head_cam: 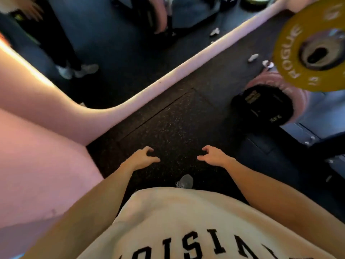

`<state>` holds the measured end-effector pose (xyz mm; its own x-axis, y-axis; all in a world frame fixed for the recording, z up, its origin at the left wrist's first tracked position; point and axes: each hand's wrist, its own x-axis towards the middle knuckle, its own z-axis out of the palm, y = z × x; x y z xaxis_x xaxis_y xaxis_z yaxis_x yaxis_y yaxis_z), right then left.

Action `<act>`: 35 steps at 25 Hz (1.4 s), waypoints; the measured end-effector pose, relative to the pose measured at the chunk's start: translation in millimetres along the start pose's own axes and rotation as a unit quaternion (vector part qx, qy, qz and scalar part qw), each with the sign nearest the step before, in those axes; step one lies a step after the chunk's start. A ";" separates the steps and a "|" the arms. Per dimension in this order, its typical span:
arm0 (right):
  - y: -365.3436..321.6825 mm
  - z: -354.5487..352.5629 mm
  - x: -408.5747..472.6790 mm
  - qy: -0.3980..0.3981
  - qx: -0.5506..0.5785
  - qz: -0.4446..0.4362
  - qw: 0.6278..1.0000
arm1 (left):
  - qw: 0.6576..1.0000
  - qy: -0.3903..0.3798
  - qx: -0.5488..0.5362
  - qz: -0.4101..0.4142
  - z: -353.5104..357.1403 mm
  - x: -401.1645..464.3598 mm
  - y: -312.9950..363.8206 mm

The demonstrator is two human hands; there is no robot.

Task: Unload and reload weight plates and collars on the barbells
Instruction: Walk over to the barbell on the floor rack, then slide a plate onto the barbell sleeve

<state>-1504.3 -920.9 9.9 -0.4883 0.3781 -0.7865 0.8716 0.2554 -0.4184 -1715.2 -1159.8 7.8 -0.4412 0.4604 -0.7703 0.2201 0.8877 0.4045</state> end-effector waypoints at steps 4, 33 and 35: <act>16.8 -27.8 -15.6 0.081 0.099 0.055 0.990 | 0.990 -0.059 0.103 0.076 -32.2 51.2 63.8; -5.8 -345.7 -245.9 0.610 0.180 0.097 0.766 | 0.751 0.050 0.156 0.640 -198.2 -26.6 622.3; -10.3 -379.2 -264.2 0.635 0.160 0.082 0.752 | 0.733 0.078 0.137 0.662 -210.7 -43.0 655.4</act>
<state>-1400.5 -686.0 394.3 0.1572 0.9773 0.1418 0.7907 -0.0385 -0.6110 -1735.3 -599.6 409.8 0.2265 0.9323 0.2819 0.7024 -0.3569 0.6158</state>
